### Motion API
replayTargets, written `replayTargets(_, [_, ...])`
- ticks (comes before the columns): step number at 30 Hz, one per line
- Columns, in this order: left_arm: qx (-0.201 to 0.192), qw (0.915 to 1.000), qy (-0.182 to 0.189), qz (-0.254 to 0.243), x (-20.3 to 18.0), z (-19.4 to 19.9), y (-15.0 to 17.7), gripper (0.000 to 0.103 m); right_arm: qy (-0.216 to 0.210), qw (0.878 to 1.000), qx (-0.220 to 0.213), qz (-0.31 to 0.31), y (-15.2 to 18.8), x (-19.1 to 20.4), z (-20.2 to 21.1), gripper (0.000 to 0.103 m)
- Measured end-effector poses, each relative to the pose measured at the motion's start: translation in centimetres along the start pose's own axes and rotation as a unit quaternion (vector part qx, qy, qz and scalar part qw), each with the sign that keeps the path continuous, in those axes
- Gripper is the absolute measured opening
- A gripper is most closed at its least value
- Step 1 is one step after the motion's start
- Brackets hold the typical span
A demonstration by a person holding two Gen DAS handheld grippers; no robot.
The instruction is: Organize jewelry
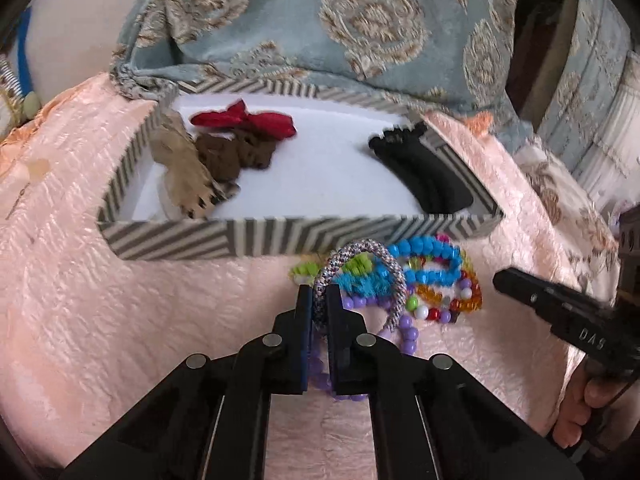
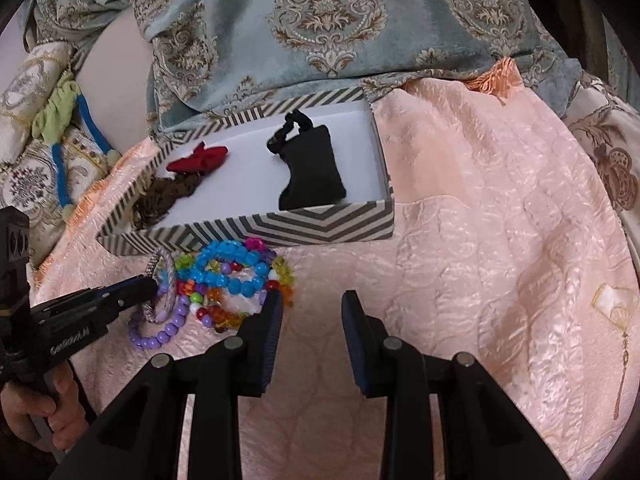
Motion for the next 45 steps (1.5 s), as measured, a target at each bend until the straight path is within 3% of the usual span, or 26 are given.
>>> replayTargets(6, [-0.027, 0.9991, -0.021, 0.025, 1.6, 1.0, -0.9, 0.0, -0.045, 0.999, 0.007, -0.004, 0.1, 1.0, -0.8, 0.031])
replayTargets(11, [-0.027, 0.9985, -0.035, 0.033, 2.2, 0.8, -1.0, 0.0, -0.046, 0.998, 0.039, 0.005, 0.7, 1.4, -2.8, 0.032])
replayTargets(18, [-0.024, 0.9984, -0.043, 0.028, 2.2, 0.5, -0.8, 0.0, -0.038, 0.998, 0.035, 0.021, 0.0, 1.6, -4.0, 0.032])
replayTargets(22, [-0.023, 0.9981, -0.047, 0.03, 2.4, 0.4, -0.8, 0.0, -0.012, 0.997, 0.046, 0.061, 0.4, 2.3, -3.4, 0.011])
replayTargets(29, [-0.023, 0.9978, -0.052, 0.036, 2.7, 0.4, -0.7, 0.0, 0.0, 0.999, -0.02, 0.047, -0.8, 1.1, 0.6, 0.009])
replayTargets(34, [-0.022, 0.9978, -0.05, 0.037, 2.8, 0.3, -0.7, 0.0, -0.007, 0.999, -0.04, 0.022, -1.4, 0.1, 1.8, 0.009])
replayTargets(45, [-0.028, 0.9978, -0.05, 0.033, 2.5, 0.5, -0.8, 0.0, -0.063, 0.987, -0.133, 0.057, -3.4, 2.5, 5.5, 0.009])
Point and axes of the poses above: each gripper's, at about its wrist camera, not at the fingertips, and z roughly against the way its jaws point, x to its left, y to its underside, the point moved 5 cm from there along -z, roughly the way its jaws point, and after that the axes turned 9 degrees about -y, right-handed, at the moved point
